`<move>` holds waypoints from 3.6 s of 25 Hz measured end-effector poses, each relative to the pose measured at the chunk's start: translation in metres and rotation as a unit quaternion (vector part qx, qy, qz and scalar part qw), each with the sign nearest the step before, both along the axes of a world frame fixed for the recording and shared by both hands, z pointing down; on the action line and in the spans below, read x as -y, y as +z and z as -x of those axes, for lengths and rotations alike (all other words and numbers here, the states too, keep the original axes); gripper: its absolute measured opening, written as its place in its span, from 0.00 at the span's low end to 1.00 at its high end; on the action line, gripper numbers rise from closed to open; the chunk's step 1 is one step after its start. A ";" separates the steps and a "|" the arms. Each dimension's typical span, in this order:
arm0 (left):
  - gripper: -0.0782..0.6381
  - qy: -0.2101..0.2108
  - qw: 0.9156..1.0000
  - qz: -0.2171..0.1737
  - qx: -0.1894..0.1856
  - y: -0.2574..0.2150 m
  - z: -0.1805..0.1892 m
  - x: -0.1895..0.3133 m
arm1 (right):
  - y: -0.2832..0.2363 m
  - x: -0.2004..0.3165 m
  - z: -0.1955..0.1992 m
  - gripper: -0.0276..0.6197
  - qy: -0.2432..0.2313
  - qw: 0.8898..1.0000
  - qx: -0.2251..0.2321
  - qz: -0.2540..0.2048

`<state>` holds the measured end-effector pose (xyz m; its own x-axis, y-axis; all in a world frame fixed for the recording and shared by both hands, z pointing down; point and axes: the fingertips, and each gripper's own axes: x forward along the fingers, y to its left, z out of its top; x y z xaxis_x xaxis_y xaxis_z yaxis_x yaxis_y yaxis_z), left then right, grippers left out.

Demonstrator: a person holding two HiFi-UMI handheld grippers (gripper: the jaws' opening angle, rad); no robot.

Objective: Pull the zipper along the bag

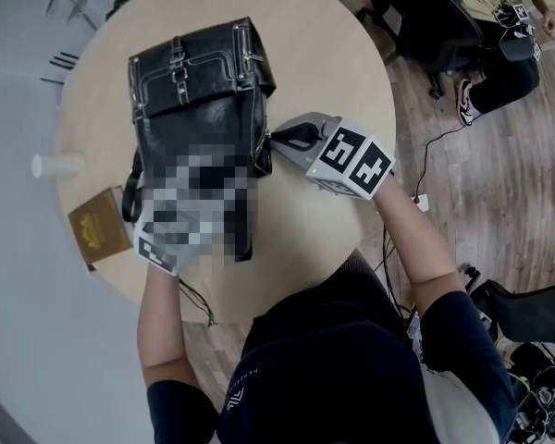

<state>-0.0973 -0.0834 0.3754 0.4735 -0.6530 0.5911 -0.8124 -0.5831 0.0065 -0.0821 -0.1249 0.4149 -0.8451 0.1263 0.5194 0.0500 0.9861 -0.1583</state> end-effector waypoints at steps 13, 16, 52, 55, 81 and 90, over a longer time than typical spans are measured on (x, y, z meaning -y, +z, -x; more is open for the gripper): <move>0.25 0.016 0.999 0.029 -0.008 0.007 -0.004 -0.003 | 0.000 -0.039 -0.002 0.06 -0.026 1.000 0.004 -0.013; 0.25 0.021 0.999 0.034 -0.018 0.008 -0.005 -0.004 | 0.000 -0.045 -0.002 0.06 -0.038 0.999 0.003 -0.015; 0.25 -0.030 0.998 0.022 -0.052 -0.006 0.078 -0.047 | 0.013 -0.061 -0.003 0.06 0.031 0.999 0.026 -0.007; 0.28 -0.053 0.997 0.016 -0.045 -0.005 0.100 -0.055 | 0.012 -0.061 -0.003 0.06 0.051 0.998 0.020 -0.009; 0.28 -0.152 0.978 0.031 -0.136 0.031 0.174 -0.064 | 0.012 -0.060 -0.002 0.06 0.109 0.992 -0.022 -0.052; 0.25 -0.202 0.972 0.034 -0.119 0.030 0.174 -0.065 | 0.009 -0.067 -0.003 0.06 0.067 0.997 -0.025 -0.038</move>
<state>-0.2717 -0.0187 0.4049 0.3156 -0.7769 0.5448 -0.9456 -0.2095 0.2491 -0.0794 -0.0582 0.4244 -0.8242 -0.0269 0.5657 -0.0889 0.9926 -0.0823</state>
